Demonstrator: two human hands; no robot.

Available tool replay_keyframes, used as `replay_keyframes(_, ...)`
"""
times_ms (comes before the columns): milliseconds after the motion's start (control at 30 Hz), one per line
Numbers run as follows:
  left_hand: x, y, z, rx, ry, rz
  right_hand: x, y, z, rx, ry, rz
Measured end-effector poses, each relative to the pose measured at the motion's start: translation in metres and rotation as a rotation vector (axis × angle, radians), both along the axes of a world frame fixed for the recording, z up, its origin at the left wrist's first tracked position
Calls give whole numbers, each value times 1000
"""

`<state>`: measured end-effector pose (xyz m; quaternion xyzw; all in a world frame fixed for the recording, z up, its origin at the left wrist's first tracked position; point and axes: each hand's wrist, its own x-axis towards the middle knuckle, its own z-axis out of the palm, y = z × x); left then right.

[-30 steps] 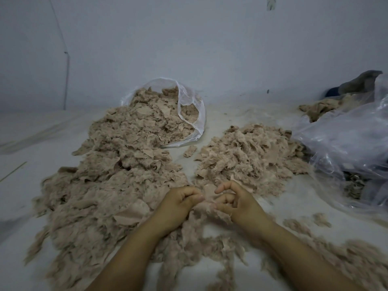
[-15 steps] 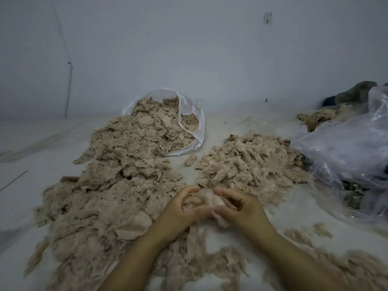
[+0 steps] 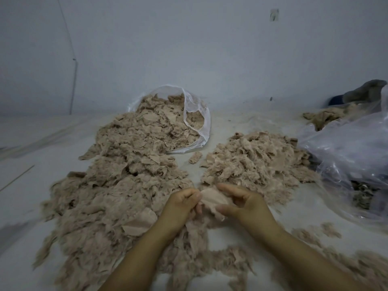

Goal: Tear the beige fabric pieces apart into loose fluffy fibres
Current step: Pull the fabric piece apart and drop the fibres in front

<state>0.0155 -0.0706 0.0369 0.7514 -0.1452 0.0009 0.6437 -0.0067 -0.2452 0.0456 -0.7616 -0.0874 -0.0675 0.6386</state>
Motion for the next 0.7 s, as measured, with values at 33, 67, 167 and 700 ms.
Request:
replay_keyframes(33, 0, 0, 0, 32, -12, -5, 4, -1, 6, 30, 14, -16)
replay_keyframes(67, -1, 0, 0, 60, -24, -10, 8, -3, 12, 64, 33, -22)
replay_keyframes(167, -2, -3, 0, 58, -34, 1, 15, -3, 22, 120, 98, 31)
replay_keyframes(700, -1, -1, 1, -185, 108, 81, -2, 2, 3, 119, 304, 196)
